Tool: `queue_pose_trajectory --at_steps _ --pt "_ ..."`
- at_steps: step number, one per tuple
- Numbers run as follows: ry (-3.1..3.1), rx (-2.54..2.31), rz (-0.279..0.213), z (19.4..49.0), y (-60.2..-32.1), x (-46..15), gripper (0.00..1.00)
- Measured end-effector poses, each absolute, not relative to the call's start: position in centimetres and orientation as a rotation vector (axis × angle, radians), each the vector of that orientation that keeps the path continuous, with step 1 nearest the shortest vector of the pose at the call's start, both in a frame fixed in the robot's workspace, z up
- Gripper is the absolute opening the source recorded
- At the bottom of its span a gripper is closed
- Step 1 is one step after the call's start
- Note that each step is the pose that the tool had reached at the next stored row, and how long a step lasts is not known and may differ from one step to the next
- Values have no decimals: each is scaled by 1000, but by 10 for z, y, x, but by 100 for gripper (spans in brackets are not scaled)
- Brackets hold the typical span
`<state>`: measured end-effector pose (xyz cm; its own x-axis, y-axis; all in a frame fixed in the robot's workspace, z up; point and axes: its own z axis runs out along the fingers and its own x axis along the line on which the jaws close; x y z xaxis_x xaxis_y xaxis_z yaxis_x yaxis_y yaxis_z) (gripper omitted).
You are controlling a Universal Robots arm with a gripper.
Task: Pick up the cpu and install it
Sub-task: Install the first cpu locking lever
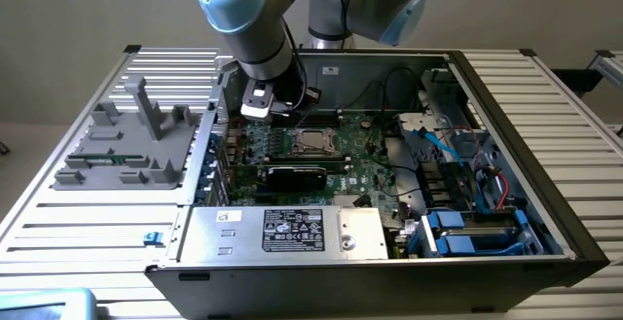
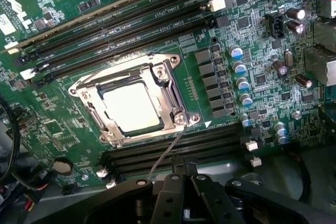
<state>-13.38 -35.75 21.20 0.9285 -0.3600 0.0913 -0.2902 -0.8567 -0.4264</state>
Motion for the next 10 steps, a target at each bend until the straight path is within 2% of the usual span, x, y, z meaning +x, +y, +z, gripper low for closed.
queue_pose_trajectory --at_steps 10 --pt "474 -2663 -278 201 -357 -137 11"
